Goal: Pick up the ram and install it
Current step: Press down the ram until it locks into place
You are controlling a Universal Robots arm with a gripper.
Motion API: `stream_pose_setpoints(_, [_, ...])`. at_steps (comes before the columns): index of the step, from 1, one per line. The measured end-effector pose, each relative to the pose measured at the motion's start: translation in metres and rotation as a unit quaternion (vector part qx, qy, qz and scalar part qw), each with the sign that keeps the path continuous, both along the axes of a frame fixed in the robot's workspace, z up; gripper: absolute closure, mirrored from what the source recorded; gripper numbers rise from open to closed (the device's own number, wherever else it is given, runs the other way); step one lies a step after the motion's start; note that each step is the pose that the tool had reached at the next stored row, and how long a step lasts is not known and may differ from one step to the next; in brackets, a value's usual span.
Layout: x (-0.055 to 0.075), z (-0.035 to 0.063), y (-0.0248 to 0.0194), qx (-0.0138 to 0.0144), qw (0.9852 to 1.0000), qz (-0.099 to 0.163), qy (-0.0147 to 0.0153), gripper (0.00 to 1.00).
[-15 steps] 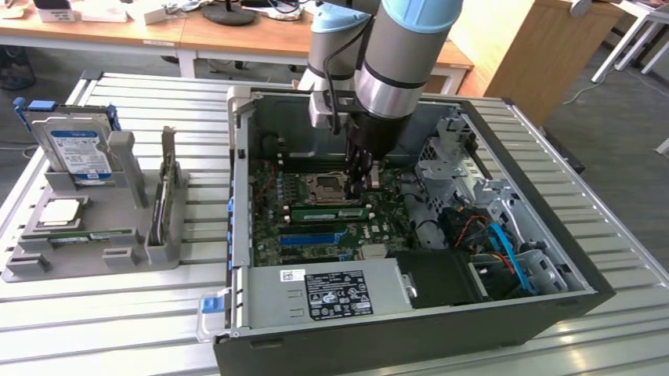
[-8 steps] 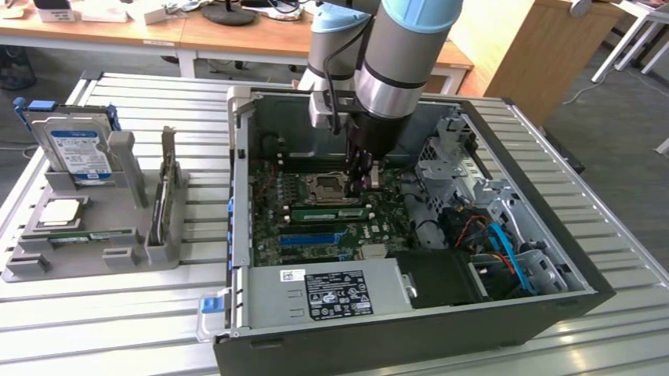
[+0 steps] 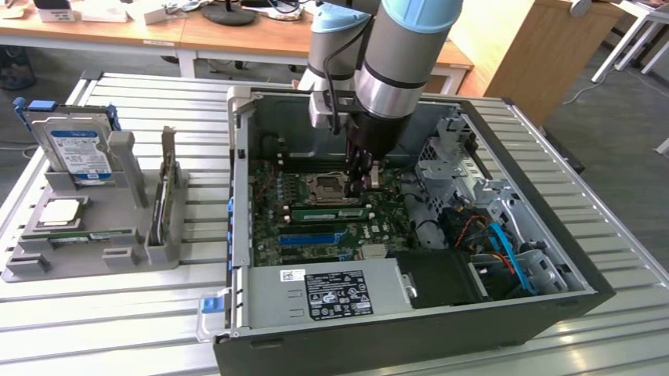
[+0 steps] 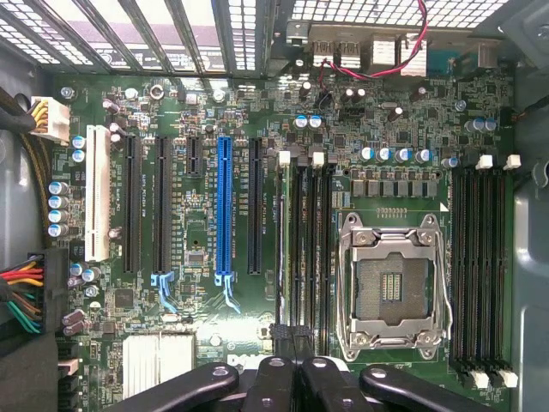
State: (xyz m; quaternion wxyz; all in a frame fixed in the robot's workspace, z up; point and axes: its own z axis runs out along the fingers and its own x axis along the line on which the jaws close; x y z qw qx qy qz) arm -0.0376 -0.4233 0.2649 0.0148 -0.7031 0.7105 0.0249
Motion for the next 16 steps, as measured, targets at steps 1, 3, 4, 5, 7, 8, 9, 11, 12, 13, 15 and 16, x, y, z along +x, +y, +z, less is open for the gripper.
stream_pose_setpoints(1, [0.0,0.0,0.0,0.0,1.0,0.0,0.0,0.9])
stream_pose_setpoints(3, [0.001,-0.0001,0.0,0.0,1.0,0.0,0.0,0.9])
stream_pose_setpoints(4, [0.002,-0.0002,0.0,0.0001,1.0,0.0,0.0,0.9])
stream_pose_setpoints(5, [0.004,-0.0002,0.0,0.0,1.0,0.0,0.0,0.9])
stream_pose_setpoints(7, [0.008,-0.0005,0.0,0.0,1.0,-0.001,0.0,0.9])
stream_pose_setpoints(8, [0.01,-0.0006,0.0,0.0,1.0,-0.001,0.0,0.9])
stream_pose_setpoints(9, [0.012,-0.0008,0.0,0.0,1.0,-0.001,0.0,0.9])
stream_pose_setpoints(11, [0.017,-0.0011,0.0,0.0,1.0,-0.001,0.0,0.9])
stream_pose_setpoints(12, [0.019,-0.0013,0.0,0.0,1.0,-0.001,0.0,0.9])
stream_pose_setpoints(13, [0.022,-0.0014,0.0,-0.0001,1.0,-0.002,0.0001,0.9])
stream_pose_setpoints(15, [0.026,-0.0017,0.0,-0.0001,1.0,-0.002,0.0001,0.9])
stream_pose_setpoints(16, [0.027,-0.0019,0.0,-0.0001,1.0,-0.002,0.0001,0.9])
